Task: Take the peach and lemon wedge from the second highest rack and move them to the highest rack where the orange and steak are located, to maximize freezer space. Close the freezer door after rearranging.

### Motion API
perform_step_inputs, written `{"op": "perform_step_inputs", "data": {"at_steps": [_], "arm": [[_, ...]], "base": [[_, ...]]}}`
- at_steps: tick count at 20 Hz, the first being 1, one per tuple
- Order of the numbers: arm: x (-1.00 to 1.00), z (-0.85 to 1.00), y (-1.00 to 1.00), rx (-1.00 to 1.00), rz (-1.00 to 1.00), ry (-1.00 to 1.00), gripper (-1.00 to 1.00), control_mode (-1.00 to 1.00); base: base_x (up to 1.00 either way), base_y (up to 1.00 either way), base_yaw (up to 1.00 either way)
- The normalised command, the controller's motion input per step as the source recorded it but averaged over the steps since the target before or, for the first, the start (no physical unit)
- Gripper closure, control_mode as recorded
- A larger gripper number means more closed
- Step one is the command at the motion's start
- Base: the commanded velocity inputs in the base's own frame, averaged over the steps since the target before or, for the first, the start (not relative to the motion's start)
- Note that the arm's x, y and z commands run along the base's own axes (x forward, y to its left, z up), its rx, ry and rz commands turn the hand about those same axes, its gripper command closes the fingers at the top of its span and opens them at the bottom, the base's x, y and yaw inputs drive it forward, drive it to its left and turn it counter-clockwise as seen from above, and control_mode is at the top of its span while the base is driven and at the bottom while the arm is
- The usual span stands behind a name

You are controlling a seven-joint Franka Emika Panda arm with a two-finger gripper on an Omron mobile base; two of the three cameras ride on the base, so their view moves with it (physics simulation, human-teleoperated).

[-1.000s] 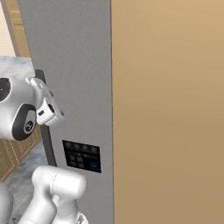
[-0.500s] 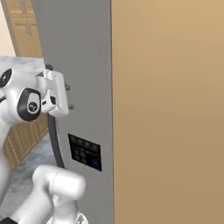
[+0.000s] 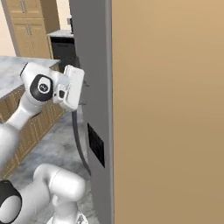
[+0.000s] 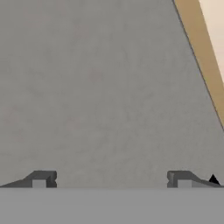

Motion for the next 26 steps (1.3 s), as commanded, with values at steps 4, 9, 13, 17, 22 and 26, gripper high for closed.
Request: {"op": "perform_step_inputs", "data": {"at_steps": [4, 9, 13, 17, 22, 26], "arm": [[0.21, 0.00, -0.72, 0.00, -0.49, 0.00, -1.00, -1.00], [0.08, -0.01, -0.70, 0.00, -0.51, 0.00, -1.00, -1.00], [0.06, -0.03, -0.74, 0.00, -0.52, 0.00, -1.00, -1.00], [0.00, -0.10, -0.74, 0.00, -0.51, 0.00, -1.00, -1.00], [-0.12, -0.19, -0.64, 0.00, -0.36, -0.14, -1.00, -1.00], [-0.60, -0.38, -0.30, -0.04, -0.06, -0.45, -1.00, -1.00]], "base": [[0.00, 0.00, 0.00], [0.00, 0.00, 0.00], [0.00, 0.00, 0.00], [0.00, 0.00, 0.00], [0.00, 0.00, 0.00], [0.00, 0.00, 0.00]]}}
